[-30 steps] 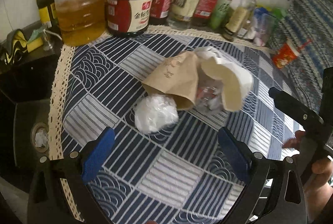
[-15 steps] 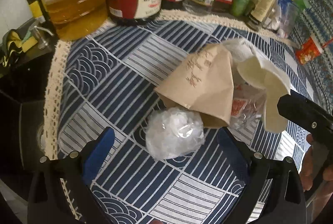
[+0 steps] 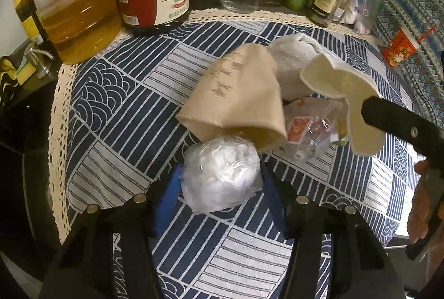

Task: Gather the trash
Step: 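Grasp the clear bag of tissue with the left tool while the right tool grasps the white paper tissue, then lift the clear bag and white tissue off the table toward the floor bin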

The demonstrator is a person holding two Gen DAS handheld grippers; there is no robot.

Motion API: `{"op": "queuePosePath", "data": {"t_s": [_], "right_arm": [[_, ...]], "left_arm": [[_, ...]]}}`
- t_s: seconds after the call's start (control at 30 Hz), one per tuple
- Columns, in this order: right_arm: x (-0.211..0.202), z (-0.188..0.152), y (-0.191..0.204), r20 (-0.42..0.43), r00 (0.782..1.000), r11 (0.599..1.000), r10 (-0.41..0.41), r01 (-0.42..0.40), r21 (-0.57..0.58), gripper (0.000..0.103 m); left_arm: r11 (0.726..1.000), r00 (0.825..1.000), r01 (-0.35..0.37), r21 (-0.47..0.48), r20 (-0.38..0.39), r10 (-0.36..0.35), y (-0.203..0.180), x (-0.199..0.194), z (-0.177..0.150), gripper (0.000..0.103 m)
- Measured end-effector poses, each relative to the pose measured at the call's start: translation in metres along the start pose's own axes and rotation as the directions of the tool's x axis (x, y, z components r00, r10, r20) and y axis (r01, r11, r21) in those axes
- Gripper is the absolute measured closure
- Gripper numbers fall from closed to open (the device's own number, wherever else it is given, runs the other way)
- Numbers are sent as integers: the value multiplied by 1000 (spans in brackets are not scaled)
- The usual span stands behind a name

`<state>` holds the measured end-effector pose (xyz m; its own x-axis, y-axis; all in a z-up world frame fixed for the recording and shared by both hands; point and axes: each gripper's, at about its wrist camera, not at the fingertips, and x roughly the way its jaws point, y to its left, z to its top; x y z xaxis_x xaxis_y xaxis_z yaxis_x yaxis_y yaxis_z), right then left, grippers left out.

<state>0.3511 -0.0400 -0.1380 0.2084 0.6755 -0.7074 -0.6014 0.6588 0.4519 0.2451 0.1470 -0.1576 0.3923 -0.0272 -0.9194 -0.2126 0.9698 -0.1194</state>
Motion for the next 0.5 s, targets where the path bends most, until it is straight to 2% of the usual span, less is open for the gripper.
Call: {"op": "queuePosePath", "data": {"t_s": [0.5], "right_arm": [[-47,-16,3,72,997,999,25,-27,22,23]], "left_arm": [[999,999,21,27,44,-22,-17,-39,-20,50]]}}
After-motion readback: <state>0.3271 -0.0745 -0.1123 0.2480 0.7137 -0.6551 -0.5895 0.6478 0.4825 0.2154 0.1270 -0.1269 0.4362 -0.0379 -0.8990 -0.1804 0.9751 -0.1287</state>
